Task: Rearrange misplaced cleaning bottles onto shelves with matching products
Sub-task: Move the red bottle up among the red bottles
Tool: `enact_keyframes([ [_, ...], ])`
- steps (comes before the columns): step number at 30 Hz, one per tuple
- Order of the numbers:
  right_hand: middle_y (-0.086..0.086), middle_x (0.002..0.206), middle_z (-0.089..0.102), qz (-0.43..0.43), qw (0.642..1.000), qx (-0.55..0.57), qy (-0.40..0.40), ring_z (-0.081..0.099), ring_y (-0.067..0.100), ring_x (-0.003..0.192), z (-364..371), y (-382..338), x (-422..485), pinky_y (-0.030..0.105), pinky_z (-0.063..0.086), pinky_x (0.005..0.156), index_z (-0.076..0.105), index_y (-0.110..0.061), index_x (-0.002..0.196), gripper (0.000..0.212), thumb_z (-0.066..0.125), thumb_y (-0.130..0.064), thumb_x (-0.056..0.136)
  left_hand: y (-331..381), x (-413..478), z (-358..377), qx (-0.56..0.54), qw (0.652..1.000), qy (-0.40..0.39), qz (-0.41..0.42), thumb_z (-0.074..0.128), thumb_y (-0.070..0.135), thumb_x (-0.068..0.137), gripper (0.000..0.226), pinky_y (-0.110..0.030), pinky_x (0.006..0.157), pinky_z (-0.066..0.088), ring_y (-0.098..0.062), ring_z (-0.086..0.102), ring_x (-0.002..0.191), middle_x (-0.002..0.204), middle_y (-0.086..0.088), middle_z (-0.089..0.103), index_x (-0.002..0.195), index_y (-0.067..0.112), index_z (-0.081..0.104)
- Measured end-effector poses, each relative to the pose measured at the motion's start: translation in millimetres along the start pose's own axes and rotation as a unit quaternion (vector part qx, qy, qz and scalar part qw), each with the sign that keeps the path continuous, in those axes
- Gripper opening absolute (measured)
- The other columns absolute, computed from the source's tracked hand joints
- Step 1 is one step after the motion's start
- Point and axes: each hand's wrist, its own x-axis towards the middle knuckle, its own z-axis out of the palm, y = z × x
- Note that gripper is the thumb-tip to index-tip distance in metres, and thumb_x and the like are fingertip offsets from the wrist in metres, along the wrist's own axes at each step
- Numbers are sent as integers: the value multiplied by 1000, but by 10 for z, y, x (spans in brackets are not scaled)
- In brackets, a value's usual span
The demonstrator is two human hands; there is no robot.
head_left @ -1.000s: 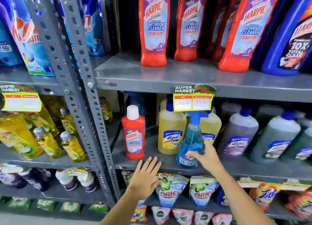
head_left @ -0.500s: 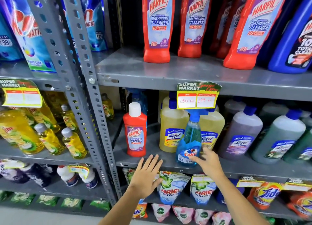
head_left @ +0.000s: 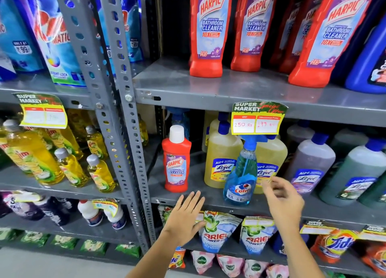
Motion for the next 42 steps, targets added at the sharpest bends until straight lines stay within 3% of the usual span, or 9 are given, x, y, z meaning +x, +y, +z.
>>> enact_keyframes([
  [2, 6, 70, 65, -115, 992, 46, 38, 54, 9, 58, 128, -272, -215, 14, 44, 53, 68, -24, 83, 5, 69, -25, 78, -50, -57, 25, -1, 1000, 2, 8, 19, 58, 101, 68, -45, 110, 22, -25, 39, 137, 150, -8, 40, 145, 13, 43],
  [5, 0, 75, 65, -215, 969, -44, -113, 59, 11, 64, 621, -474, -318, 24, 49, 58, 70, -15, 91, 17, 65, -28, 81, -87, -83, 19, -7, 1000, 4, 12, 16, 57, 102, 66, -43, 108, 20, -25, 37, 138, 151, -7, 40, 147, 15, 39],
  [9, -8, 115, 60, -102, 939, -113, -307, 60, 7, 97, 1423, -582, -235, 29, 54, 83, 48, -19, 136, 67, 75, -39, 79, -62, -78, 26, -29, 999, -11, 8, 13, 57, 102, 66, -44, 109, 18, -25, 38, 138, 150, -7, 41, 147, 15, 35],
  [13, -3, 127, 62, 25, 909, -81, -409, 60, 15, 115, 1888, -548, -135, 39, 51, 99, 44, -24, 136, 83, 88, -31, 66, -48, -80, 36, -22, 1000, 14, 0, 13, 56, 101, 65, -43, 114, 11, -25, 36, 139, 152, -8, 39, 148, 15, 32],
  [17, 6, 120, 69, 63, 922, -48, -379, 65, 21, 109, 2031, -490, -151, 46, 54, 96, 57, -18, 124, 65, 87, -15, 67, -46, -89, 25, 22, 999, 31, 6, 14, 57, 98, 70, -42, 117, -7, -23, 7, 148, 161, -6, 9, 155, 17, 14],
  [27, -16, 92, 73, -47, 921, -4, -386, 69, 3, 91, 1349, -1017, -331, 31, 57, 85, 61, -39, 94, 50, 91, -16, 61, 3, -145, -72, 15, 998, 63, 5, 12, 57, 101, 69, -44, 116, -14, -20, -11, 147, 163, -4, 5, 156, 15, 7],
  [32, -33, 71, 69, -157, 938, 117, -287, 66, -13, 74, 539, -2005, -319, 6, 48, 69, 62, -27, 87, 48, 86, 5, 61, -83, -132, -700, -59, 966, 250, 35, 37, 45, 102, 60, -48, 116, 10, -24, 9, 148, 156, -10, 30, 147, 5, 37],
  [38, -37, 85, 69, -317, 919, 187, -140, 65, -15, 86, -206, -2918, 203, 9, 49, 79, 51, -20, 102, 47, 74, 9, 72, -270, -139, -2410, -24, 872, 487, 48, 46, 31, 97, 57, -51, 117, 11, -34, 14, 146, 156, -18, 25, 145, 0, 37],
  [42, -19, 107, 66, -324, 934, 100, -111, 63, -12, 97, -294, -3100, 725, 23, 51, 96, 52, -27, 110, 49, 82, -16, 74, -312, 63, -3195, 54, 870, 487, 59, 44, 39, 98, 59, -55, 116, 14, -30, 11, 147, 158, -13, 23, 147, 7, 38],
])
